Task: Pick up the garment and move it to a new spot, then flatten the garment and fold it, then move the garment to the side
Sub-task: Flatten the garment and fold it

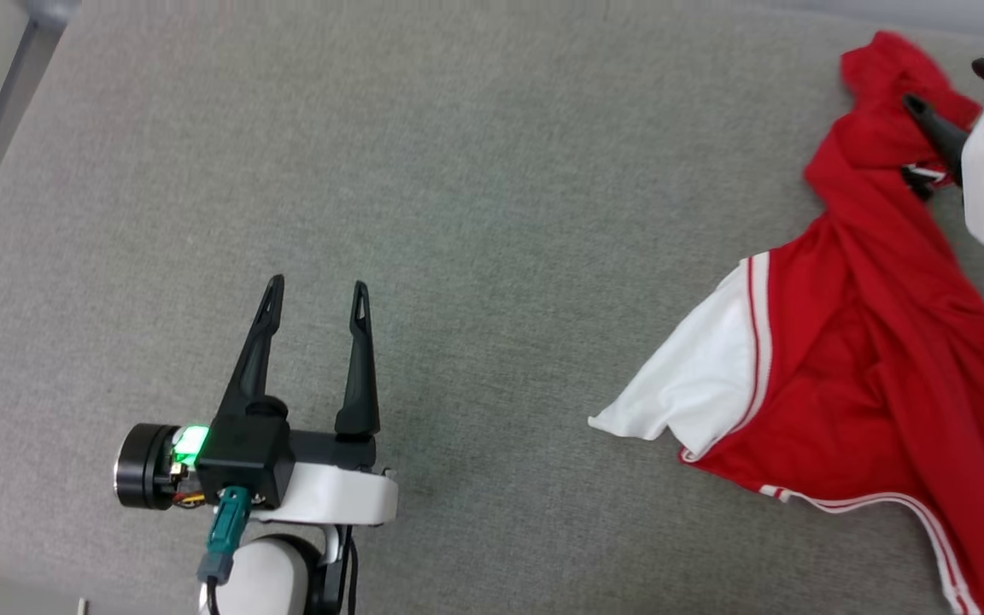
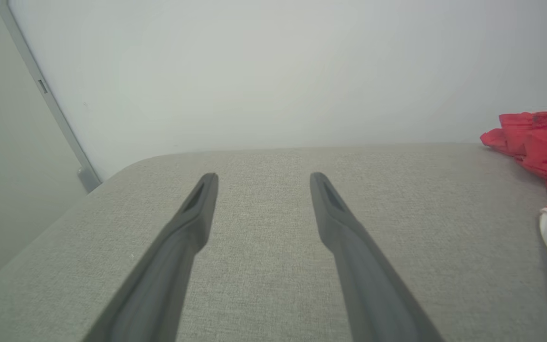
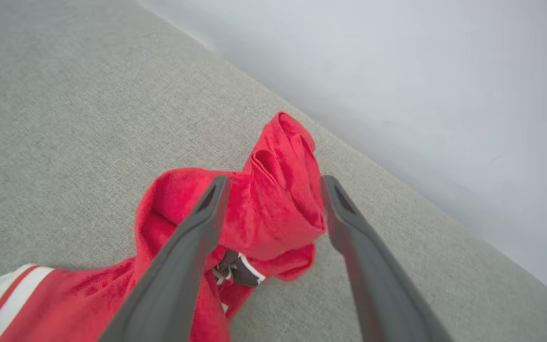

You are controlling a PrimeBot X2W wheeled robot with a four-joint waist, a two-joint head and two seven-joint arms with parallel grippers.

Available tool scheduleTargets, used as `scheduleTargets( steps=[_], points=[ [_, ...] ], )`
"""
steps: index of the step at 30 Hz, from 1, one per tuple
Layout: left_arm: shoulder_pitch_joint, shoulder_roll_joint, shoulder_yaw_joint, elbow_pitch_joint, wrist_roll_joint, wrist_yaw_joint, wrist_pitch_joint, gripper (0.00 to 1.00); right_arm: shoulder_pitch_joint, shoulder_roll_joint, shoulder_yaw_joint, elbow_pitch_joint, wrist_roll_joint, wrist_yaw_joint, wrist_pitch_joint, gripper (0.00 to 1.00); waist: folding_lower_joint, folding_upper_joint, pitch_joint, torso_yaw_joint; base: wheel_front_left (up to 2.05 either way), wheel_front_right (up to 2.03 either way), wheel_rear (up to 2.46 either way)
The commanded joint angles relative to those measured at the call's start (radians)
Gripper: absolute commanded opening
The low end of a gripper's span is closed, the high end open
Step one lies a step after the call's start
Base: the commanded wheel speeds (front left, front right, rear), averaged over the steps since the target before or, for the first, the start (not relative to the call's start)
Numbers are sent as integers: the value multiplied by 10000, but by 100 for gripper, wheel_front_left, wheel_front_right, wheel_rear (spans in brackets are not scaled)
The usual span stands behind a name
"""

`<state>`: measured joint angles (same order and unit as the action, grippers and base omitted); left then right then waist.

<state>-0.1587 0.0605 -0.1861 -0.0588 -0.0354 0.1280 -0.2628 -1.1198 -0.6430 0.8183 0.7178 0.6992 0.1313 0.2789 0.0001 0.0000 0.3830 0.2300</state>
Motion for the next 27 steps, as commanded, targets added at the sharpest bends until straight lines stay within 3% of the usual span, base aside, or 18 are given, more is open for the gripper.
scheduleTargets(
  steps=[1,6,12,21,27],
  points=[
    [166,115,74,39,56,-90,-28,100,485,-167,-164,-224,103,-11,-759,100,-1,0,-577,-425,0,0,0],
    [539,351,272,87,81,-231,-28,100,1704,-260,-968,-956,103,-11,-2740,100,-1,0,-1265,-1015,0,0,0],
    [1032,441,462,134,35,-300,-26,100,3676,113,-2635,-1887,-477,-9,-4459,100,-1,0,-1948,-1562,0,0,0],
    [1350,537,531,147,-92,-629,-26,100,6726,1108,-5643,-3718,-1879,-9,-4974,100,-1,0,-2614,-1968,0,0,0],
    [745,944,442,165,-240,-1464,-28,100,9171,2478,-7893,-5677,-3026,-9,-4551,100,-1,0,-2922,-2090,0,0,0]
  ],
)
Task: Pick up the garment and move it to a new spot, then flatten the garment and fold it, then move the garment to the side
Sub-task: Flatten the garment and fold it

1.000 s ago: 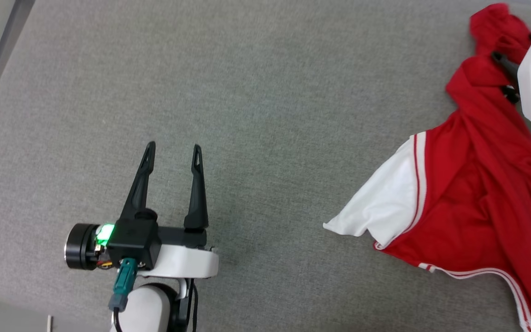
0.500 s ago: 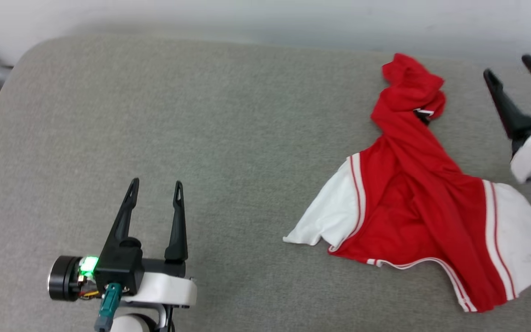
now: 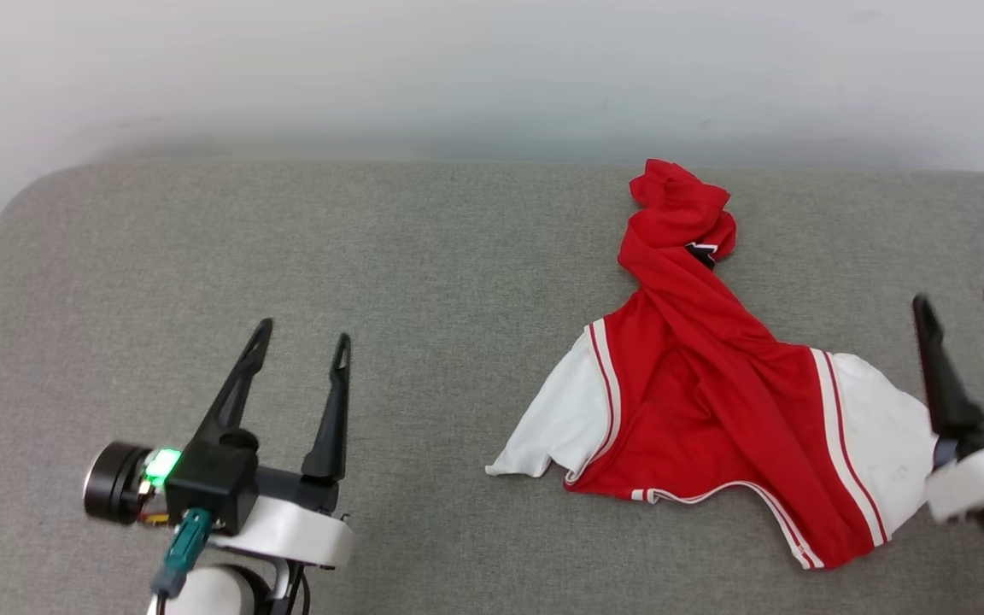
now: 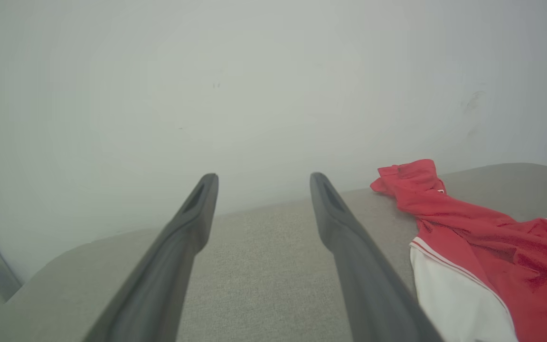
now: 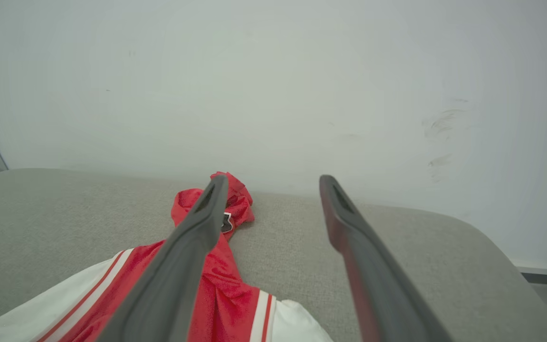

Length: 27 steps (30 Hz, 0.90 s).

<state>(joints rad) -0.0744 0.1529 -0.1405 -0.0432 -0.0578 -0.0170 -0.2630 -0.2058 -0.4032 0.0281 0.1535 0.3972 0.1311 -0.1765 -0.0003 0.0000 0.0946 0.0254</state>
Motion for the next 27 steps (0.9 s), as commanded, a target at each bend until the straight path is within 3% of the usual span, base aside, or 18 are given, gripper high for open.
scheduleTargets(
  steps=[1,5,8,13,14,15,21,27],
  points=[
    [-247,146,-75,98,-63,-240,-24,100,375,285,-232,-322,-203,-7,154,100,3,0,-52,-67,0,0,0],
    [-1091,703,-555,609,-464,-912,318,100,1474,1065,-837,-1317,-711,-7,663,100,3,0,-122,-201,0,0,0],
    [-1869,1267,-1292,764,-1040,-1107,1049,100,1949,1397,-1045,-1864,-960,-9,961,100,3,0,-123,-331,0,0,0],
    [-3311,2737,-3601,714,-2864,-1107,2746,100,2092,1712,-1053,-2236,-1139,-7,1151,100,3,0,19,-602,0,0,0],
    [-4081,3389,-4818,714,-3862,-1112,3473,100,2048,1815,-1011,-2283,-1184,-7,1158,100,3,0,147,-761,0,0,0],
    [-4317,3591,-5249,745,-4166,-1113,3744,100,2017,1831,-1000,-2264,-1190,-7,1144,100,3,0,194,-821,0,0,0],
    [-5762,4406,-7819,981,-5905,-1115,5108,100,1801,1924,-917,-2164,-1198,-7,979,100,3,0,521,-1162,0,0,0],
    [-6921,4862,-9987,1253,-7363,-1114,6155,100,1588,2010,-868,-2033,-1229,-7,794,100,3,0,863,-1493,0,0,0]
  ],
)
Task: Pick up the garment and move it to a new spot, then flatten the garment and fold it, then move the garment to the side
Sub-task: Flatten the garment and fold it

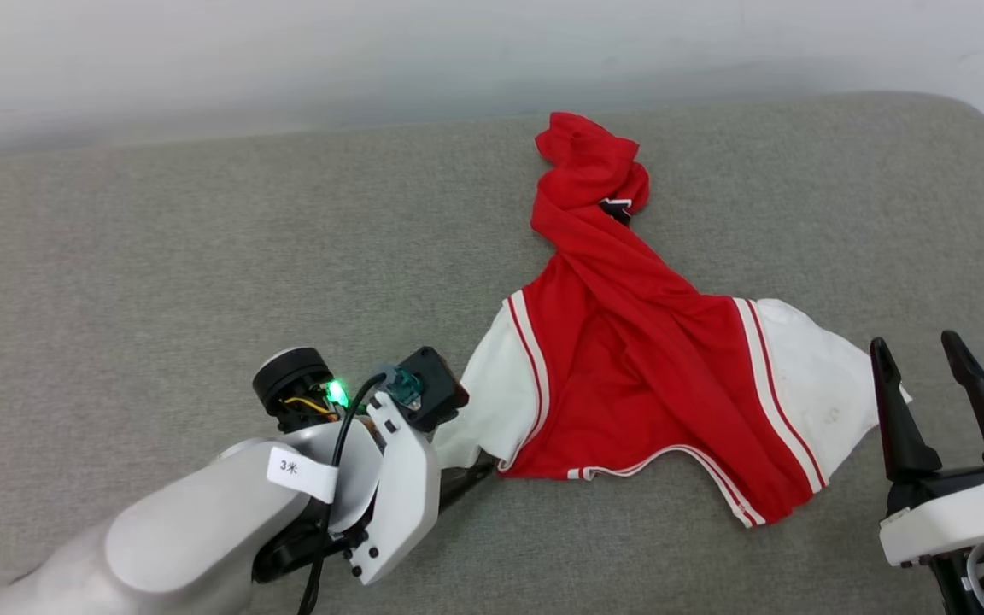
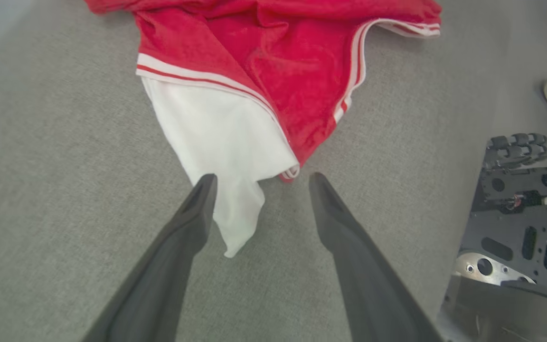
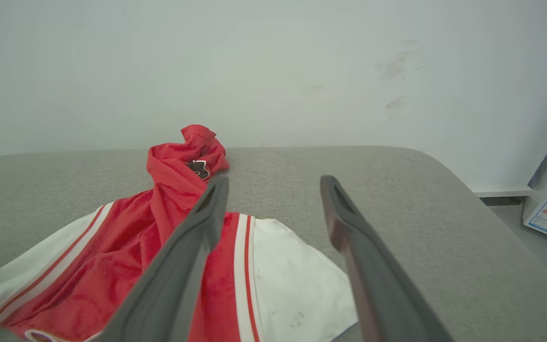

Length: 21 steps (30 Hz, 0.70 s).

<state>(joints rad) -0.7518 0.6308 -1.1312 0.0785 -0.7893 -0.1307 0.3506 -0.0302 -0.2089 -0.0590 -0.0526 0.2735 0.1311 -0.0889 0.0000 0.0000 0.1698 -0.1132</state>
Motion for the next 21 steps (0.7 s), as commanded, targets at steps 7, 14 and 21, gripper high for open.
scheduleTargets(
  steps=[7,14,21],
  points=[
    [-1004,237,-1411,700,-1118,22,1073,100,-581,77,128,278,50,-7,-340,100,0,0,658,-518,0,0,0],
    [-714,265,-1519,1059,-988,20,2215,100,-825,64,229,508,84,-7,-538,100,0,0,987,-676,0,0,0],
    [-492,282,-1591,1261,-358,20,2225,0,-987,44,208,745,41,-7,-694,100,0,0,1088,-610,0,0,0]
  ],
)
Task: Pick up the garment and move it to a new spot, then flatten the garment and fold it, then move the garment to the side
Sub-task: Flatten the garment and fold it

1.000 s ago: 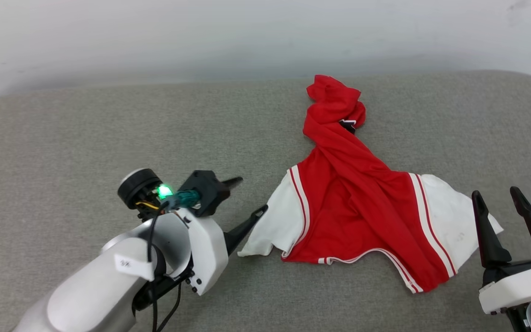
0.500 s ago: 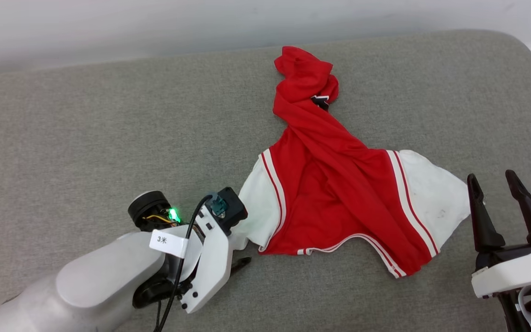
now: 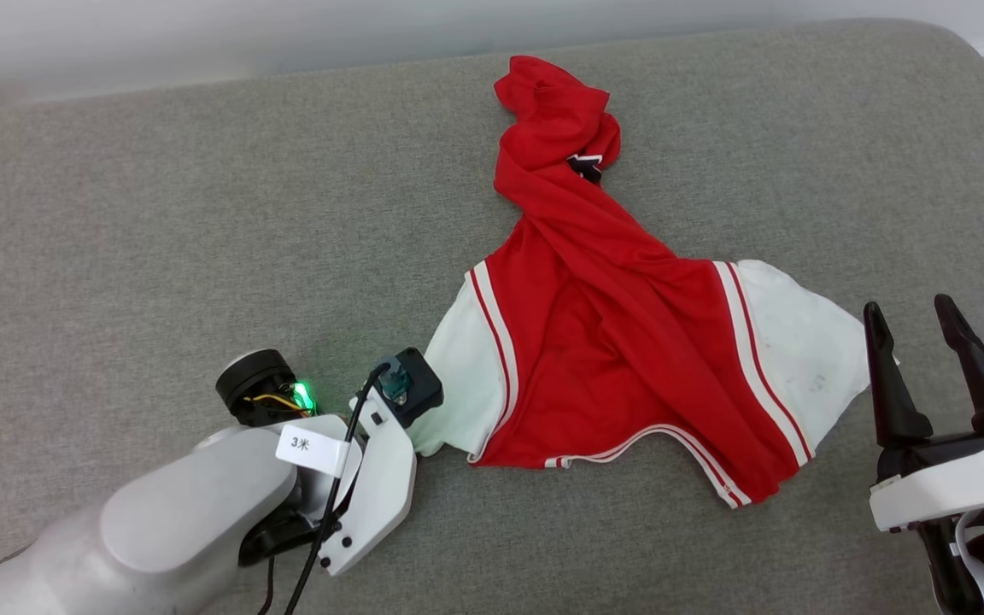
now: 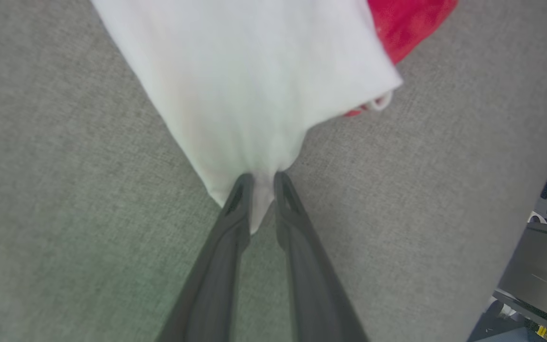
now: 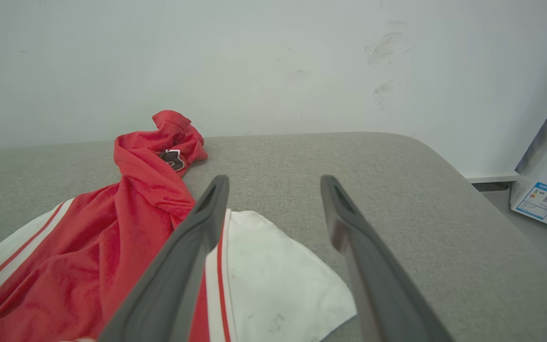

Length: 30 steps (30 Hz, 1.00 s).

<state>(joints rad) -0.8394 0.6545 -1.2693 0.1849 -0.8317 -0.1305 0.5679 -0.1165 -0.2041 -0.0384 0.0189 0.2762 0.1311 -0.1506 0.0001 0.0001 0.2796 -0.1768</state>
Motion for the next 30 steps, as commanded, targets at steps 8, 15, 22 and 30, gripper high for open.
scheduleTargets(
  steps=[8,15,22,30],
  points=[
    [-324,174,-110,512,572,21,-1568,0,-46,-93,-69,195,-24,-7,-96,100,-1,-1,-325,392,0,0,0],
    [-341,928,0,585,934,123,-2918,0,321,-136,-245,192,-34,-7,-63,100,-1,-1,-757,868,0,0,0],
    [409,1862,3,418,1236,705,-3329,0,568,-125,-297,90,-73,-7,39,100,-1,-1,-1004,1247,0,0,0],
    [1555,2943,103,605,902,1699,-3772,0,838,-202,-536,154,-91,-7,159,100,-1,-1,-1056,1446,0,0,0]
  ],
)
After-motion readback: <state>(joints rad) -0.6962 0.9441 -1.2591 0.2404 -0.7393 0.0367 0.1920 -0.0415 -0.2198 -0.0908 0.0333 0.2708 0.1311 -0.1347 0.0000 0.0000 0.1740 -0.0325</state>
